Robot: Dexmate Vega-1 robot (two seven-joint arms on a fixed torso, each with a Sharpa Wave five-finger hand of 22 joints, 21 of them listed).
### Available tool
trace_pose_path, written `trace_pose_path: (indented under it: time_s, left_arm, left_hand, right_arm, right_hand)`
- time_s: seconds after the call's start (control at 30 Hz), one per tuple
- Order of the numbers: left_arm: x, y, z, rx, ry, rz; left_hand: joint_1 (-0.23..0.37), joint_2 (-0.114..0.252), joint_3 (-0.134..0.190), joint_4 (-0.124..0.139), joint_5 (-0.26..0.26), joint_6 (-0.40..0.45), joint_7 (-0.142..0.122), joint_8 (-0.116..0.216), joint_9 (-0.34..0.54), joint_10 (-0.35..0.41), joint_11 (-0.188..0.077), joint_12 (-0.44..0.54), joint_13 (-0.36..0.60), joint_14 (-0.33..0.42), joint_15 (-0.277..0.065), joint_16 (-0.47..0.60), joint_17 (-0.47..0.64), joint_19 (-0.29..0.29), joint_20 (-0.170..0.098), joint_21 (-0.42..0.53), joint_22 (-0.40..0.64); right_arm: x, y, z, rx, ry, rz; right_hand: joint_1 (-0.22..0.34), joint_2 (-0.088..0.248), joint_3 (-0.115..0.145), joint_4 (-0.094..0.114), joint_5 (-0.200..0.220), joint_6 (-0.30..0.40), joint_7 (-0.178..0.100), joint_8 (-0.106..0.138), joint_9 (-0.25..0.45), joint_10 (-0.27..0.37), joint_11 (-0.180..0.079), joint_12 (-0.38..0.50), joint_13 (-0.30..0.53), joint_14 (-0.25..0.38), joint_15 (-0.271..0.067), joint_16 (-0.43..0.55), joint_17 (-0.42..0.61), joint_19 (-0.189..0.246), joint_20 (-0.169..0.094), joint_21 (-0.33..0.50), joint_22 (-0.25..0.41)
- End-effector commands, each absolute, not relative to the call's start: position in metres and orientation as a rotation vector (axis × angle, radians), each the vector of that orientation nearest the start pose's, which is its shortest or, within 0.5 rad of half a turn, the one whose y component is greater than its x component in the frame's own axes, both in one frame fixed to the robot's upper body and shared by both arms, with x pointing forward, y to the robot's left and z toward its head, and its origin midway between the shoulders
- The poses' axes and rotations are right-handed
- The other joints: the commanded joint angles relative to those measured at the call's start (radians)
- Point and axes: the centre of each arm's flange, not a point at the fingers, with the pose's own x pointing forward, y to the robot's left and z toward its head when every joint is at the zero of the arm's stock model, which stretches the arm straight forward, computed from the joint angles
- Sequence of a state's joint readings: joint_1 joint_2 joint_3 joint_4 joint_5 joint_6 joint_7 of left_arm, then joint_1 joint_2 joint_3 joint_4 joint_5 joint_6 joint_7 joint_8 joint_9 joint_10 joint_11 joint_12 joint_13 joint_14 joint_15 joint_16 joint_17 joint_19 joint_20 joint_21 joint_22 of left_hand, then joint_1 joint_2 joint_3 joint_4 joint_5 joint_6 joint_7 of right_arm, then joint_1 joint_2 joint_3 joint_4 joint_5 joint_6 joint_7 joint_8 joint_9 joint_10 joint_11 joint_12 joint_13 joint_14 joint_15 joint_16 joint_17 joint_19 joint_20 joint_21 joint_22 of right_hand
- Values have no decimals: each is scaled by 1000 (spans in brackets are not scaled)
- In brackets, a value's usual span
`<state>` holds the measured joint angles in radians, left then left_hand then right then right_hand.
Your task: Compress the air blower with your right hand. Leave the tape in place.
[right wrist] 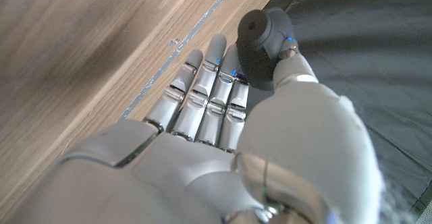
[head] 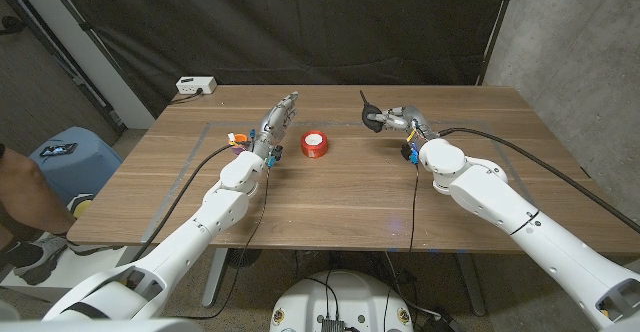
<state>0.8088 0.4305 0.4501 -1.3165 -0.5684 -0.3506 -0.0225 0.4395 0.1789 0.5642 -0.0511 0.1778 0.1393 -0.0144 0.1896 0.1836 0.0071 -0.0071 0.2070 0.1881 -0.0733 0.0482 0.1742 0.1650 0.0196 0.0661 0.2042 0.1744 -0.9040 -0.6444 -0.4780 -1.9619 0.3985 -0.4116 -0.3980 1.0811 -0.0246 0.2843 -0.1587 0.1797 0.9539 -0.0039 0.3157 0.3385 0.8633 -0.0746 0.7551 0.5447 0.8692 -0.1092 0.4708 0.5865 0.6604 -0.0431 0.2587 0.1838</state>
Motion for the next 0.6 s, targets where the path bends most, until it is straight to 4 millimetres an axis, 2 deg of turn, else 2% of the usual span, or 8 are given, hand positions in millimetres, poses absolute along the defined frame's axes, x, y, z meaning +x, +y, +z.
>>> trace_pose_path:
  time_s: [0.03, 0.3, 0.6]
  left_arm:
    - [646, 218, -15, -7, -671, -308]
    - [645, 218, -15, -6, -674, -310]
    - [643, 218, -16, -8, -675, -311]
  left_hand:
    - [-3, 4, 3, -4, 4, 9, -2, 0, 3, 6, -1, 0, 2, 2, 3, 3, 2, 3, 7, -3, 5]
    - [-3, 4, 3, -4, 4, 9, -3, -1, 3, 7, -1, 0, 2, 2, 3, 3, 2, 3, 6, -3, 5]
    - [-4, 4, 3, -4, 4, 10, -3, 0, 3, 7, -1, 0, 2, 2, 3, 3, 2, 3, 7, -3, 5]
  right_arm:
    - [577, -192, 2, -335, -411, 58]
    - [577, -192, 2, -330, -408, 57]
    - [576, -191, 3, -328, -409, 66]
  right_hand:
    - [15, 2, 7, -2, 4, 11, 2, 5, 2, 11, -2, 7, 4, 13, -113, 4, 4, 1, -5, 7, 5]
    - [33, -2, 13, -9, 5, 22, -4, 9, -1, 28, -11, 7, -3, 21, -115, -3, 2, 3, -10, 7, 5]
    - [40, -4, 16, -7, 3, 22, -4, 8, -3, 27, -9, 4, -3, 27, -115, -9, 1, 3, -13, 6, 4]
